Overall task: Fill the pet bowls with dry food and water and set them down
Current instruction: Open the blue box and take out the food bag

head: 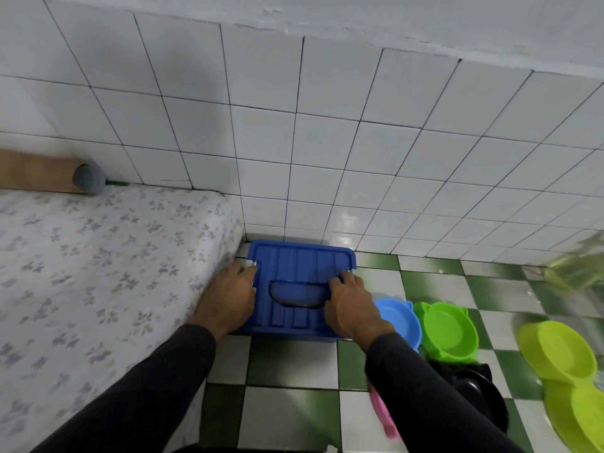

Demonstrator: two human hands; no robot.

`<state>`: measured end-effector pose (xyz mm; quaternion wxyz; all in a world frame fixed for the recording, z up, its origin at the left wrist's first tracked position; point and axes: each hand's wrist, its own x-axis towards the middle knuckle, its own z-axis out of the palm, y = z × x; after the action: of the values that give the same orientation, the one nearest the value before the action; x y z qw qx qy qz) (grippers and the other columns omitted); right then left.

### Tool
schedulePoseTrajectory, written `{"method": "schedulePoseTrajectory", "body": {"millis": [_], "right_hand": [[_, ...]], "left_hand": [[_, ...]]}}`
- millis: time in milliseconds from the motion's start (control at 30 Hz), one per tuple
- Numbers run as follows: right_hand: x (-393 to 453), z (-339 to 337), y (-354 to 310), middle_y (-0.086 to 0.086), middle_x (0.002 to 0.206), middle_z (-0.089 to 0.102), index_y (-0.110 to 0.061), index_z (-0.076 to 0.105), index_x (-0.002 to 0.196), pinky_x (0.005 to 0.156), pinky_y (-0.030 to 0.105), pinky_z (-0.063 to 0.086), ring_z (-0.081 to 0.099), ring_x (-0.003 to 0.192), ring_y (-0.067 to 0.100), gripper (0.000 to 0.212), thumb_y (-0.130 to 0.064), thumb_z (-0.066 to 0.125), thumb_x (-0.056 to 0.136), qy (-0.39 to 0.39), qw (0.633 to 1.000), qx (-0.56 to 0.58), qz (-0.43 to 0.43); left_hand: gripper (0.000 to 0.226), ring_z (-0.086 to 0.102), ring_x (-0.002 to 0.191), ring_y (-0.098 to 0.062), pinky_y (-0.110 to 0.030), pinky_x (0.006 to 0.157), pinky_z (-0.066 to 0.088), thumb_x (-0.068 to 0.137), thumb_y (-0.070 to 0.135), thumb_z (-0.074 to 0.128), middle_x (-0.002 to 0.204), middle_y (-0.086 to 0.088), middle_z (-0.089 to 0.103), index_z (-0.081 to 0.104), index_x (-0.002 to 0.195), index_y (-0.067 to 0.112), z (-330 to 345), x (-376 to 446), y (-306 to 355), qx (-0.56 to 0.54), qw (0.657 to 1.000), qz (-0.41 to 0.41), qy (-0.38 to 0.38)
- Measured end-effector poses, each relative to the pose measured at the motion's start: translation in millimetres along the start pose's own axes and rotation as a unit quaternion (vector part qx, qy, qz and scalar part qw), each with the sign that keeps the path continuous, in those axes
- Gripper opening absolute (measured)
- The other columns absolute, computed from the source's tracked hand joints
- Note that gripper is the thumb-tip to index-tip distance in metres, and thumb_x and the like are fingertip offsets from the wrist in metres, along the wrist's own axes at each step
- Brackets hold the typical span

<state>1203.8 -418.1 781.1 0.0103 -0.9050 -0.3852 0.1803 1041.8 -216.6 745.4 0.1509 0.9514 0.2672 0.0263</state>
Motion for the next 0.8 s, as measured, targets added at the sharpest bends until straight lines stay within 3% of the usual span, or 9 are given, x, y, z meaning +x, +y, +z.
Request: {"method": "schedulePoseTrajectory", "body": {"millis": [100, 200, 400, 633, 733, 800], "right_hand": [[4, 3, 1, 0.017, 0.156, 0.025, -0.009, 0.043, 0.143, 0.109, 0.048, 0.043, 0.029, 0.141, 0.035, 0.050, -0.025, 0.056, 0.097, 0.002, 1.000, 0.002, 0.021], [7, 7, 4, 0.018, 0.155, 0.025, -0.008, 0.039, 0.145, 0.106, 0.045, 0.047, 0.035, 0.136, 0.035, 0.056, -0.020, 0.060, 0.094, 0.018, 0.999, 0.001, 0.042], [16, 15, 11, 0.020, 0.145, 0.035, -0.005, 0.031, 0.149, 0.100, 0.034, 0.049, 0.052, 0.119, 0.029, 0.069, -0.010, 0.068, 0.091, 0.036, 0.997, -0.006, 0.070], [27, 11, 13, 0.020, 0.133, 0.048, -0.007, 0.042, 0.140, 0.098, 0.038, 0.051, 0.054, 0.117, 0.033, 0.049, -0.009, 0.062, 0.095, 0.038, 0.992, 0.058, 0.104], [33, 12, 14, 0.021, 0.132, 0.049, -0.005, 0.037, 0.146, 0.098, 0.043, 0.054, 0.057, 0.115, 0.036, 0.057, -0.009, 0.063, 0.095, 0.040, 0.988, 0.084, 0.121], [35, 14, 15, 0.022, 0.132, 0.048, -0.005, 0.034, 0.148, 0.098, 0.043, 0.054, 0.058, 0.116, 0.037, 0.060, -0.010, 0.062, 0.096, 0.041, 0.988, 0.084, 0.124]], "left_hand": [[0.047, 0.058, 0.099, -0.026, -0.037, 0.091, 0.052, 0.099, 0.020, 0.058, 0.116, -0.014, 0.062, 0.053, 0.144, 0.008, 2, 5, 1, -0.011, 1.000, -0.004, -0.006], [0.047, 0.058, 0.100, -0.027, -0.037, 0.090, 0.052, 0.099, 0.017, 0.058, 0.119, -0.016, 0.060, 0.053, 0.145, 0.008, 6, 11, 3, -0.025, 0.999, -0.021, 0.006], [0.010, 0.051, 0.075, -0.017, -0.029, 0.066, 0.044, 0.092, 0.001, 0.059, 0.092, -0.006, 0.055, 0.066, 0.098, 0.005, 5, 18, 11, -0.046, 0.997, -0.043, 0.038], [0.023, 0.049, 0.063, -0.017, -0.031, 0.056, 0.047, 0.087, -0.006, 0.059, 0.074, -0.001, 0.051, 0.056, 0.070, 0.009, 6, 19, 15, -0.077, 0.992, -0.075, 0.058], [0.017, 0.054, 0.063, -0.019, -0.026, 0.054, 0.044, 0.088, 0.000, 0.060, 0.072, 0.000, 0.055, 0.061, 0.072, 0.007, 4, 21, 13, -0.115, 0.988, -0.088, 0.049], [0.010, 0.058, 0.071, -0.019, -0.027, 0.062, 0.048, 0.089, 0.003, 0.063, 0.080, -0.002, 0.062, 0.072, 0.091, 0.006, 4, 21, 13, -0.138, 0.985, -0.092, 0.054]]}}
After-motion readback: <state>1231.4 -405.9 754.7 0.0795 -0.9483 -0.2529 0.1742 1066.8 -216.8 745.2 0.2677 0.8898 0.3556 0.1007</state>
